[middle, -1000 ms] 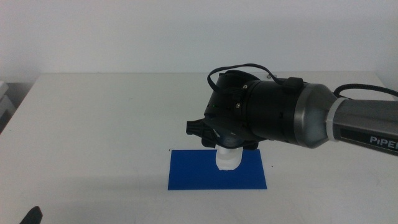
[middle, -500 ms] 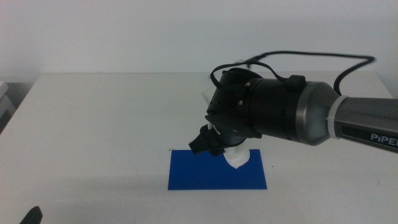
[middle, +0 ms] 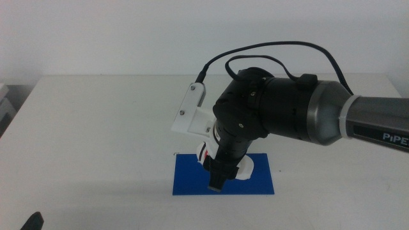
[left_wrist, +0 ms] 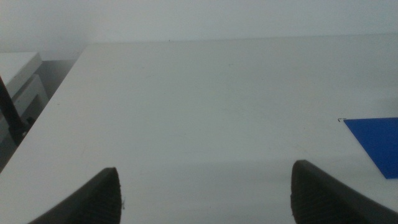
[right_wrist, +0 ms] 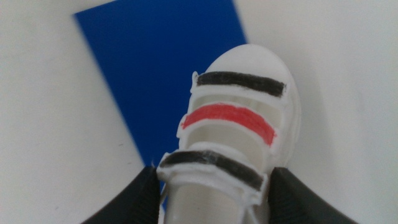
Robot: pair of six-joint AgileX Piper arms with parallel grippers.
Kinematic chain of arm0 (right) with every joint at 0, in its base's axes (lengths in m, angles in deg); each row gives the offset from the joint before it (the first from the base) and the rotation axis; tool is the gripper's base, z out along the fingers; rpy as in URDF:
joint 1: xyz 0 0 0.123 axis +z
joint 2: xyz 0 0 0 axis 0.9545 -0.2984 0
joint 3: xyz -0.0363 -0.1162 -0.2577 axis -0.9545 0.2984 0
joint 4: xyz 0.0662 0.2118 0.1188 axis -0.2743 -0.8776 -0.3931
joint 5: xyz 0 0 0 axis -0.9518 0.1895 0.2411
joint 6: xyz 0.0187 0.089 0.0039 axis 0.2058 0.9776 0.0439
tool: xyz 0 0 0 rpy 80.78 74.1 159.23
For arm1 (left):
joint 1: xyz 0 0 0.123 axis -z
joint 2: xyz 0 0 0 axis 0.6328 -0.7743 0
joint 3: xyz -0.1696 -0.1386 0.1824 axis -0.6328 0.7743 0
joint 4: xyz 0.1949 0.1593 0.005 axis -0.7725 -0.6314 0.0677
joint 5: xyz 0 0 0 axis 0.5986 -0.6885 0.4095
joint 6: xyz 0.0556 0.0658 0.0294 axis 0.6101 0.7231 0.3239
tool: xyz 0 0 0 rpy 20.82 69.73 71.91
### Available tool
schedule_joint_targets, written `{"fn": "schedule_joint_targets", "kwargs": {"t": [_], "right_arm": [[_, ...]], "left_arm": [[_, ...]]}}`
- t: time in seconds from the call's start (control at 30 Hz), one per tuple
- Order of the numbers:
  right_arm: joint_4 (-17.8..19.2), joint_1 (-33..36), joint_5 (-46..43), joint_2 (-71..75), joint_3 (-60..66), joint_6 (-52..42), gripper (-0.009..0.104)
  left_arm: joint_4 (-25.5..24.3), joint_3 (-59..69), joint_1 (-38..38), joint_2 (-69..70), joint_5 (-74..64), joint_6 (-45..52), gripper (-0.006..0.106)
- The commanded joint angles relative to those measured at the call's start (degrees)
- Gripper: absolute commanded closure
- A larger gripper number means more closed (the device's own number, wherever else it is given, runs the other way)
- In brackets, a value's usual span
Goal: Use one arm to grab the shoe from the table and place it on the mat.
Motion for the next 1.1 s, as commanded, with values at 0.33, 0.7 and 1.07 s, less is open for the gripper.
{"fn": "schedule_joint_targets", "kwargs": {"t": [0.33, 0.7, 1.07], "right_arm": [[-16.91, -6.12, -4.48, 3.48, -1.21, -25.98, 0.099], [-30.23, -10.45, -3.99, 3.48, -1.21, -52.93, 0.099], [-31.25, -13.25, -2.29, 3.34, -1.21, -46.8, 0.099]], "left_arm": [[0.44, 0.4, 0.28, 0.78, 4.6, -0.27, 0.007], [0.44, 0.4, 0.28, 0.78, 4.6, -0.27, 0.007], [0.44, 0.4, 0.28, 0.78, 4.6, -0.27, 0.007]]}}
